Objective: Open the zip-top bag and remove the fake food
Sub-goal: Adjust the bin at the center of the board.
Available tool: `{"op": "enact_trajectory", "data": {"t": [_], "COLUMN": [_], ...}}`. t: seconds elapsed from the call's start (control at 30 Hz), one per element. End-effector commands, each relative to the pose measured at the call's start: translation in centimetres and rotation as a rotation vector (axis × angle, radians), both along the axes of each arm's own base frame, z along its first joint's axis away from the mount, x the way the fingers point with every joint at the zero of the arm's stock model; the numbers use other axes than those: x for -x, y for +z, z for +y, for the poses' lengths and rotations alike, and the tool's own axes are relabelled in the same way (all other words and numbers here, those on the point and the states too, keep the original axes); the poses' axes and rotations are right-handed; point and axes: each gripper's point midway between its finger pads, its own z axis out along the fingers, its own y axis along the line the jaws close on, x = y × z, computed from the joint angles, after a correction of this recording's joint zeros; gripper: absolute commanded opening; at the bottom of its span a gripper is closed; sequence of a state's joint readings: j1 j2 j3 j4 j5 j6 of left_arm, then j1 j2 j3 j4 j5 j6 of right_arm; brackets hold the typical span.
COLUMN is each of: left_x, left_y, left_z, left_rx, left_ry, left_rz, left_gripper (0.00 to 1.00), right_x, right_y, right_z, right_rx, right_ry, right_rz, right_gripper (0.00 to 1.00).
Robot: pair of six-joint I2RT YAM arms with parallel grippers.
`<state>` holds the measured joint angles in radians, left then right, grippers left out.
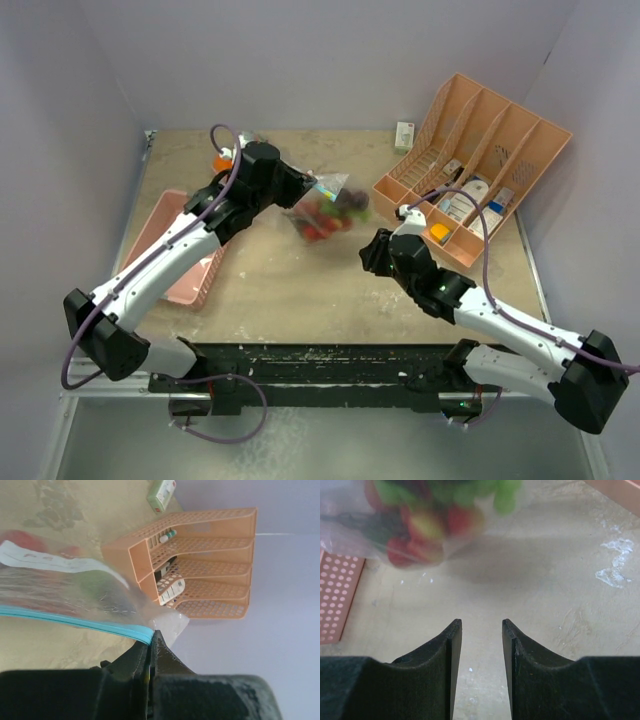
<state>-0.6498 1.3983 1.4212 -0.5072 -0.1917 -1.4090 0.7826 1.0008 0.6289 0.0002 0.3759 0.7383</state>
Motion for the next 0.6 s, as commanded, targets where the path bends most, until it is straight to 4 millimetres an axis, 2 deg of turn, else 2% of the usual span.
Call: {"op": "enact_trajectory", "data": {"t": [0.0,0.2,0.33,0.43,0.57], "left_x": [0.3,0.6,0.7,1.3,2.1], "left_y": [4.1,1.0,-0.9,-1.5,-1.9], "left_z": [0.7,3.6,8.7,12.2,14.2], "left_rx": [0.018,-0.011,-0.027,-0.046,-0.068], "left_ry": [0.017,0.048,0.11,0.165,0.187], "left_rz": [-0.125,-0.068,-0.023,-0.01,0.003], "left_gripper": [0.0,0.0,0.0,0.0,0.0], "right_x": [-0.2,-0.5,-0.6,-0.7,-0.7], "right_y": [0.4,0.2,-0.2,-0.6,-1.1], "right_z": [0.0,0.2,0.5,0.9,1.7], "right_rx": [-0.03,-0.01,-0.002,-0.011,-0.027], "right_ry": [-0.022,-0.018,-0.011,-0.003,0.016], "right_rz": [-0.01,-0.004,0.005,0.017,0.031], "right_gripper": [0.41,0.41,0.41,0.41,0.41]}}
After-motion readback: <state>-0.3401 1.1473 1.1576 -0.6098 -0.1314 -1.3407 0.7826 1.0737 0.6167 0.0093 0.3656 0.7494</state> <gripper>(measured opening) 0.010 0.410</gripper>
